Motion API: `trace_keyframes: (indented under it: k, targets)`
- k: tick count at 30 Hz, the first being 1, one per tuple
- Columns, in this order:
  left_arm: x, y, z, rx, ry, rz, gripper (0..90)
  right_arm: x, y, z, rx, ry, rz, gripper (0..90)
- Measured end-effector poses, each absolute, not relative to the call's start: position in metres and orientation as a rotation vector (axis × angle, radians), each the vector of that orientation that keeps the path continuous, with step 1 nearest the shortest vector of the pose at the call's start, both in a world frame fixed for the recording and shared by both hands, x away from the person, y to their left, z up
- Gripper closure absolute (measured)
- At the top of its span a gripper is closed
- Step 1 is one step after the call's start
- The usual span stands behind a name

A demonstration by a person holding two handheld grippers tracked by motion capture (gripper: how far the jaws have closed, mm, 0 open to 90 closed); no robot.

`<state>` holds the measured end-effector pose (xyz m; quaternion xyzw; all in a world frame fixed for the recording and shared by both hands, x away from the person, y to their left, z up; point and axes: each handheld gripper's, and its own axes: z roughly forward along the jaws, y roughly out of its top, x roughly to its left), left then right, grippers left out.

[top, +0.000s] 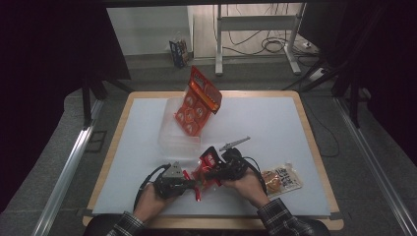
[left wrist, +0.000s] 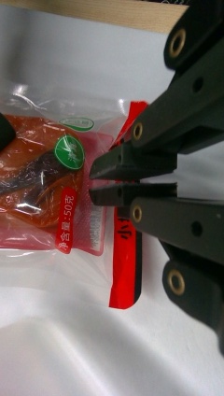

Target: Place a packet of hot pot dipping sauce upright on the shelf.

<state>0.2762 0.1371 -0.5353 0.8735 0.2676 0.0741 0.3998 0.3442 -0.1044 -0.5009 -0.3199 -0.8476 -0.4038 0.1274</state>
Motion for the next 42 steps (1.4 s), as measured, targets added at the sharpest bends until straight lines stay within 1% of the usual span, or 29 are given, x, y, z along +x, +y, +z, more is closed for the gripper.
trace_keyframes:
  k: [3, 6, 7, 11, 12, 13, 15, 17, 18, 19, 24, 25, 31, 35, 42]
  targets:
    - [0.271, 0.141, -0.529, 2.155, 0.660, 0.232, 76.6, 0.342, -0.105, -0.489, -0.906, -2.529, -1.207, 70.5]
    - [0.270, 0.142, -0.527, 2.142, 0.651, 0.260, 68.3, 0.341, -0.106, -0.482, -0.901, -2.562, -1.220, 70.6]
    - [0.269, 0.143, -0.527, 2.136, 0.650, 0.269, 68.3, 0.341, -0.107, -0.479, -0.894, -2.566, -1.230, 70.7]
    - [0.268, 0.144, -0.525, 2.105, 0.656, 0.290, 55.4, 0.340, -0.113, -0.470, -0.885, -2.601, -1.261, 70.7]
    - [0.268, 0.144, -0.525, 2.098, 0.657, 0.293, 51.2, 0.340, -0.114, -0.469, -0.888, -2.598, -1.271, 70.7]
    - [0.267, 0.145, -0.524, 2.081, 0.656, 0.307, 44.3, 0.340, -0.117, -0.466, -0.890, -2.598, -1.283, 70.7]
    - [0.267, 0.145, -0.523, 2.074, 0.658, 0.309, 37.1, 0.340, -0.120, -0.463, -0.888, -2.603, -1.295, 70.7]
    - [0.267, 0.146, -0.523, 2.061, 0.666, 0.308, 32.0, 0.340, -0.121, -0.461, -0.887, -2.608, -1.300, 70.7]
    - [0.267, 0.147, -0.523, 2.059, 0.670, 0.305, 32.0, 0.340, -0.123, -0.459, -0.883, -2.609, -1.306, 70.8]
    - [0.267, 0.148, -0.523, 2.050, 0.681, 0.301, 27.4, 0.340, -0.125, -0.455, -0.886, -2.613, -1.319, 70.7]
    - [0.266, 0.150, -0.522, 2.056, 0.702, 0.310, 14.6, 0.343, -0.134, -0.447, -0.896, -2.626, -1.355, 70.7]
    - [0.264, 0.151, -0.522, 2.069, 0.705, 0.315, 12.8, 0.344, -0.136, -0.445, -0.901, -2.627, -1.363, 70.7]
    - [0.257, 0.154, -0.519, 2.087, 0.690, 0.337, 8.7, 0.349, -0.145, -0.438, -0.927, -2.627, -1.412, 70.7]
    - [0.252, 0.159, -0.518, 2.063, 0.714, 0.344, 6.1, 0.355, -0.146, -0.432, -0.926, -2.643, -1.443, 70.7]
    - [0.244, 0.164, -0.519, 2.066, 0.727, 0.366, 4.2, 0.365, -0.144, -0.421, -0.937, -2.647, -1.498, 70.7]
